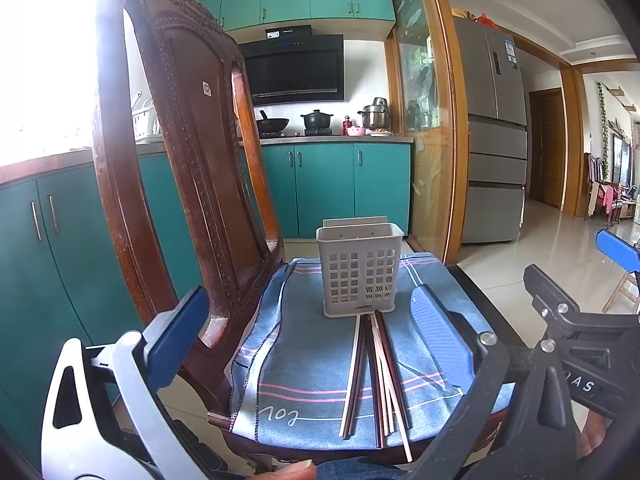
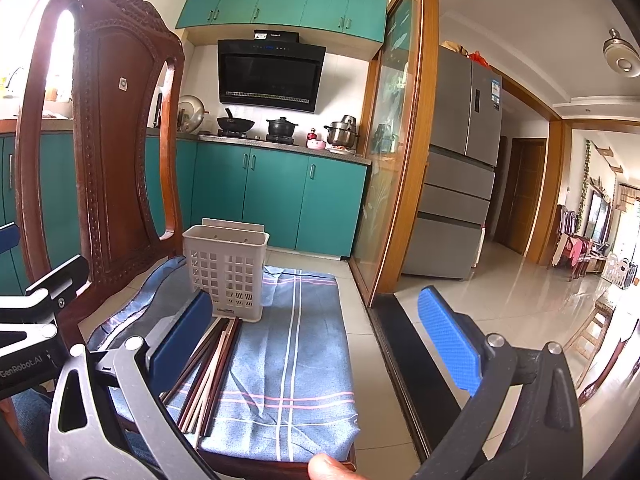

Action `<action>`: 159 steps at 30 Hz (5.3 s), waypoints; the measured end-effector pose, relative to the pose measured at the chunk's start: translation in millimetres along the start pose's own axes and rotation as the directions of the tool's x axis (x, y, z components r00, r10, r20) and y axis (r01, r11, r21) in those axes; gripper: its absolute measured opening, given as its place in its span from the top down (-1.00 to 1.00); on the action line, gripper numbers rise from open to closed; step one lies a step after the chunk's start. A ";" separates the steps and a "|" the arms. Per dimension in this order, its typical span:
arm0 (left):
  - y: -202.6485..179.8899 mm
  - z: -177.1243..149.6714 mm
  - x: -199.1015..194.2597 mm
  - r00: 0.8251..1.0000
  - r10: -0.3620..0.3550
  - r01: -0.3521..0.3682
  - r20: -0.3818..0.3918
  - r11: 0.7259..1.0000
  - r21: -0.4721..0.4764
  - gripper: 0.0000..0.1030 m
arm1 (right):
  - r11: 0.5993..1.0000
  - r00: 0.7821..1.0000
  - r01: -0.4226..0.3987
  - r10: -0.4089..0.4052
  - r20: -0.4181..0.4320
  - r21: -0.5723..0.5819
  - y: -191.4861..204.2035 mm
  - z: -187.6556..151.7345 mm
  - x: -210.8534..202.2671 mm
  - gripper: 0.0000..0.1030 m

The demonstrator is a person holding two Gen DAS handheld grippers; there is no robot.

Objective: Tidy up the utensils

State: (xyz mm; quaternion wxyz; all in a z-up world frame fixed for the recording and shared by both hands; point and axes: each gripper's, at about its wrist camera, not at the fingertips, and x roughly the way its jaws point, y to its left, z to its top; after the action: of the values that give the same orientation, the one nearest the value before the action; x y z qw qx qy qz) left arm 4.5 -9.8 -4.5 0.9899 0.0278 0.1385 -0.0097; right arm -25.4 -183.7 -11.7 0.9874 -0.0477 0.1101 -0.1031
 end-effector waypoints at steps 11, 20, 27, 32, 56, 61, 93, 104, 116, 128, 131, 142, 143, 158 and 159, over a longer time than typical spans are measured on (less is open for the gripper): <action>3.4 1.3 1.2 1.000 0.004 -0.004 -0.003 1.000 -0.005 -0.95 | 1.000 1.000 0.010 -0.010 -0.008 0.005 -0.5 -0.9 2.2 -0.95; 5.1 0.8 2.5 1.000 0.006 -0.006 -0.007 1.000 -0.005 -0.94 | 1.000 1.000 0.013 -0.013 -0.018 0.004 -0.2 -3.1 4.9 -0.95; 4.8 0.2 3.1 1.000 0.008 -0.008 -0.011 1.000 -0.003 -0.95 | 1.000 1.000 0.017 -0.017 -0.021 0.009 -1.8 -4.3 6.3 -0.95; 4.8 -0.2 3.8 1.000 0.009 -0.009 -0.013 1.000 -0.002 -0.94 | 1.000 1.000 0.016 -0.016 -0.024 0.009 -2.0 -6.2 6.5 -0.95; 6.4 0.2 5.2 1.000 0.008 -0.008 -0.015 1.000 -0.001 -0.95 | 1.000 0.999 0.013 -0.013 -0.030 0.006 -1.7 -7.7 7.0 -0.95; 6.5 0.6 5.3 1.000 0.008 -0.008 -0.015 1.000 -0.001 -0.95 | 1.000 0.999 0.013 -0.013 -0.030 0.007 -2.0 -7.2 7.2 -0.95; 13.3 -22.7 51.4 0.984 -0.041 0.042 -0.171 0.999 0.002 -0.94 | 0.994 0.969 0.004 -0.031 -0.244 -0.110 17.6 -38.8 65.3 -0.95; -0.8 15.1 129.9 0.929 -0.213 0.209 -0.304 0.977 -0.046 -0.25 | 0.997 0.878 0.026 0.012 -0.478 0.072 -19.7 -66.0 121.1 -0.02; 0.5 -12.8 202.8 0.874 -0.307 0.275 -0.375 0.951 -0.139 -0.15 | 0.964 0.768 -0.169 0.259 -0.586 0.205 10.2 -79.7 174.1 -0.01; 13.9 -20.0 220.2 0.877 -0.218 0.183 -0.429 0.976 -0.120 -0.26 | 0.914 0.606 -0.316 0.401 -0.687 0.254 86.3 -92.7 240.6 0.28; 16.5 -26.0 227.9 0.869 -0.187 0.152 -0.458 0.982 -0.113 -0.26 | 0.917 0.620 -0.313 0.393 -0.679 0.246 91.1 -89.4 251.1 0.40; 9.0 -49.0 241.6 0.786 -0.265 0.214 -0.558 0.964 -0.155 -0.27 | 0.946 0.647 -0.217 0.323 -0.691 0.240 52.8 -83.2 262.2 0.76; 4.6 -54.0 244.5 0.760 -0.298 0.246 -0.578 0.954 -0.170 -0.27 | 0.941 0.646 -0.215 0.338 -0.685 0.261 45.0 -85.7 262.2 0.76; -8.3 -84.4 267.5 0.637 -0.413 0.288 -0.651 0.911 -0.297 0.68 | 0.925 0.647 -0.195 0.370 -0.667 0.325 20.3 -98.9 253.3 0.74; -6.3 -83.8 267.8 0.638 -0.417 0.282 -0.648 0.909 -0.307 0.69 | 0.925 0.646 -0.194 0.372 -0.667 0.328 19.7 -99.7 252.9 0.73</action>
State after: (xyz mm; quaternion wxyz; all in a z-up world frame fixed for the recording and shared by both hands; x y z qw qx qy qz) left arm 239.0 -14.4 -158.8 0.8397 -0.0859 0.5059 -0.1780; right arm 197.2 -225.8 -163.4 0.8673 0.1273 0.4802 0.0313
